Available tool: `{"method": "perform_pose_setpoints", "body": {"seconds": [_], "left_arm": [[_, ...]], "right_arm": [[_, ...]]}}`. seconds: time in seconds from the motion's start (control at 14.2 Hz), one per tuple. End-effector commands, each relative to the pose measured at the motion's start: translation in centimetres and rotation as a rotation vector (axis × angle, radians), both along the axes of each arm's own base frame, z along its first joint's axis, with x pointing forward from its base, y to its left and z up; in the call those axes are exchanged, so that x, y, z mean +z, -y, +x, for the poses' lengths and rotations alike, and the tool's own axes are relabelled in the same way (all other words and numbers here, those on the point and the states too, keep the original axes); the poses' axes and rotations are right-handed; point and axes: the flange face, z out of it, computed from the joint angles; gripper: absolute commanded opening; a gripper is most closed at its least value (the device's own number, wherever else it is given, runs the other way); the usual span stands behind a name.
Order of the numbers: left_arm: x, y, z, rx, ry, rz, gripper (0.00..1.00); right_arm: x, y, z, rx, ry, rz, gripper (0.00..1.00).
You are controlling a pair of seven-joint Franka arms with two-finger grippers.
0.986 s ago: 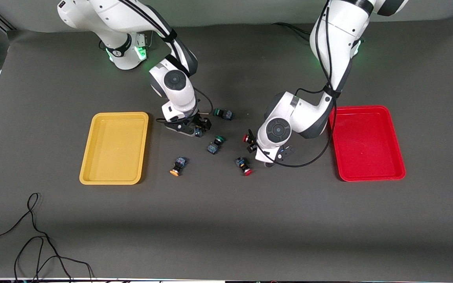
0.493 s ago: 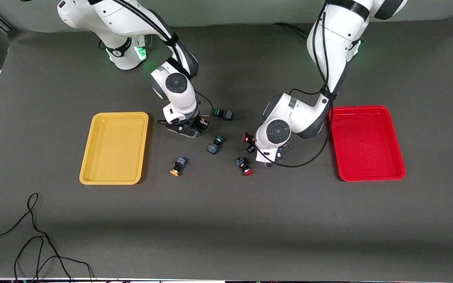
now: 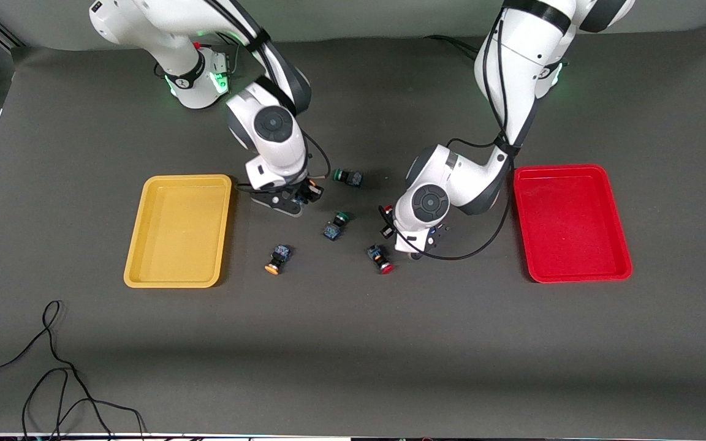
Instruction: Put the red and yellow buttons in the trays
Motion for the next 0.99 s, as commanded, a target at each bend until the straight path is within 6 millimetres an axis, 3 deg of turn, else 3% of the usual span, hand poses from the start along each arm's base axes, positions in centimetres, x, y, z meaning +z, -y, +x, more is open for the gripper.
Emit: {"method": "perform_pose_setpoints", "body": {"seconds": [0.0, 0.14, 0.28, 0.42, 0.56, 0.7, 0.92], "left_arm": [[6.2, -3.4, 0.6, -0.104, -0.046, 0.08, 0.0], [10.0, -9.0, 1.8, -0.209, -0.097, 0.13, 0.0], [11.6, -15.2, 1.4, -0.285, -0.133, 0.131, 0.0], [11.4, -20.8, -0.1, -0.38, -0.128, 0.175, 0.0], [10.6, -26.3, -1.4, -0.451, -0.111, 0.172, 0.0], [8.8, -30.8, -3.2, -0.48, -0.083, 0.154, 0.0], [6.1, -33.6, -4.9, -0.503, -0.039, 0.171, 0.0]], "right_arm": [[6.5, 2.5, 2.2, 0.063, -0.012, 0.004, 0.24], [8.6, 7.5, 4.9, 0.178, 0.003, 0.019, 0.24], [9.9, 13.9, 7.5, 0.309, -0.015, 0.017, 0.24], [10.4, 21.5, 10.2, 0.397, -0.014, 0.013, 0.24], [10.1, 27.8, 11.4, 0.44, -0.012, 0.006, 0.24], [7.6, 33.3, 11.3, 0.471, 0.003, 0.011, 0.24], [0.3, 36.6, 9.8, 0.467, 0.043, 0.056, 0.24]]}}
